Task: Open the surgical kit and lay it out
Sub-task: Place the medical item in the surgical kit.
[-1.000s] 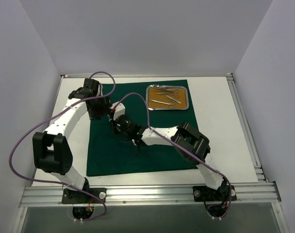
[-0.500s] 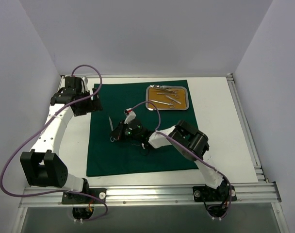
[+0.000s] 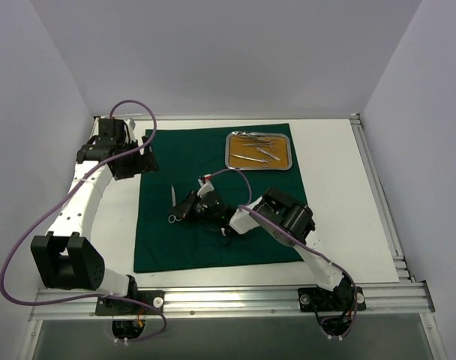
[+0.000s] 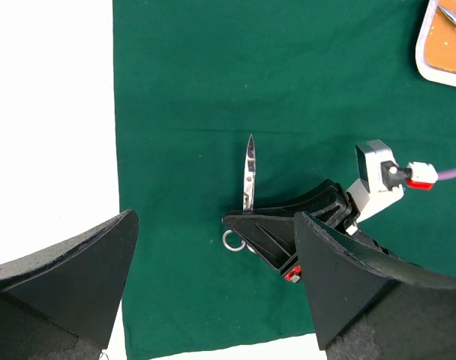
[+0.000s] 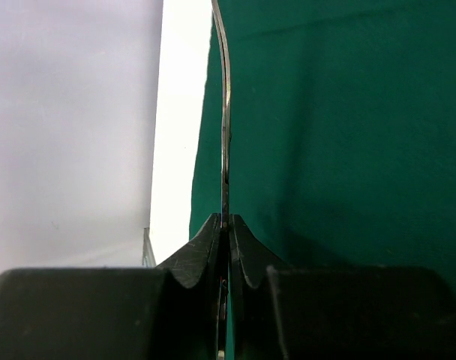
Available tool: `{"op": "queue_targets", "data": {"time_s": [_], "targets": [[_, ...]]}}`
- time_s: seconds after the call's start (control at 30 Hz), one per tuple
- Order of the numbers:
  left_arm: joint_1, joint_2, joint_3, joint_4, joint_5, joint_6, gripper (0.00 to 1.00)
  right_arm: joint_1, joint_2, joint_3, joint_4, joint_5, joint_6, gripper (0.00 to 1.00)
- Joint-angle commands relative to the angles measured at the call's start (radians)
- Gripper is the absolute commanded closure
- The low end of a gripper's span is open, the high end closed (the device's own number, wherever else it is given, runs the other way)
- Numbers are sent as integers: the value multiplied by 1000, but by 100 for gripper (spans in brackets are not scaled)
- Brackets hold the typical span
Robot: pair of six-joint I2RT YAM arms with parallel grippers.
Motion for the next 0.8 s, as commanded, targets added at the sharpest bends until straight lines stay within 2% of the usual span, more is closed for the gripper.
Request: {"op": "queue_targets", "data": {"time_s": [0.0,0.27,0.47,0.57,0.77], "targets": [[12,-10,4,34,24,-3,6,0,1,-13,65,13,99,98],[20,-7,4,29,44,-7,6,14,-36,19,-90,23,125,94],[26,-4,3,25,64,-13,6,16,10,-18,11,-2,292,89],[31,-4,4,25,75,-15,6,17,15,-30,31,-3,324,80],[39,-7,7,20,95,-16,6,19,-37,-44,-1,10,307,68]]}}
